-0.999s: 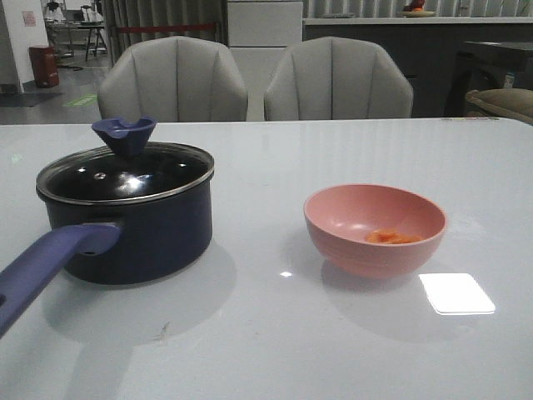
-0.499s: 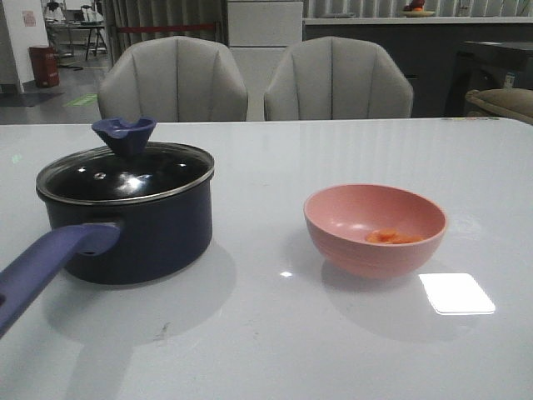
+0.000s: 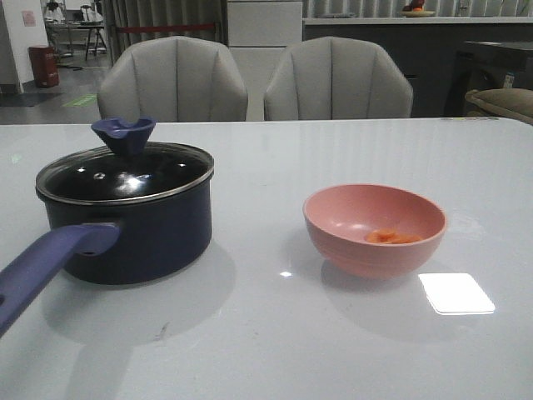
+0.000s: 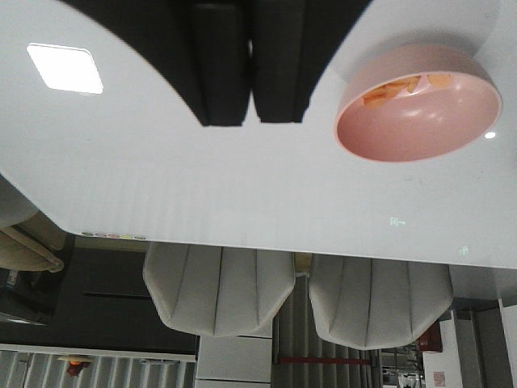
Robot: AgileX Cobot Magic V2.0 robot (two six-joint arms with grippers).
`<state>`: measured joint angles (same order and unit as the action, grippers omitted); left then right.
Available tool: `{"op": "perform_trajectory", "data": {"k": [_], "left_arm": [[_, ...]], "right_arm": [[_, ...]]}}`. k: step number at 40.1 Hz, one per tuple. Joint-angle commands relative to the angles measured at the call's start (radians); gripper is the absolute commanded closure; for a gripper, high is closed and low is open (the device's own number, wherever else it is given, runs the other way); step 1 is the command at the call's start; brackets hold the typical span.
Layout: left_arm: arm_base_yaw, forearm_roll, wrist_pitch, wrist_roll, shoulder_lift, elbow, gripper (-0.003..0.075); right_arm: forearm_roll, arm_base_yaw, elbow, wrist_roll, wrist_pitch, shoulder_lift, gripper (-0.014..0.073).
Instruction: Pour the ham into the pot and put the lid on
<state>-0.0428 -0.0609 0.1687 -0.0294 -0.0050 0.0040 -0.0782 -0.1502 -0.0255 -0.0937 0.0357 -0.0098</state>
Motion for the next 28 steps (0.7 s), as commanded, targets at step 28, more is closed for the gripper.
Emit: {"op": "perform_trajectory", "data": {"k": [28], "left_arm": [[0.003, -0.071, -0.401, 0.0, 0.297, -0.39, 0.0607]], "right_arm": [[-0.016, 0.004, 0.003, 0.0, -0.075, -0.02, 0.0445]]}}
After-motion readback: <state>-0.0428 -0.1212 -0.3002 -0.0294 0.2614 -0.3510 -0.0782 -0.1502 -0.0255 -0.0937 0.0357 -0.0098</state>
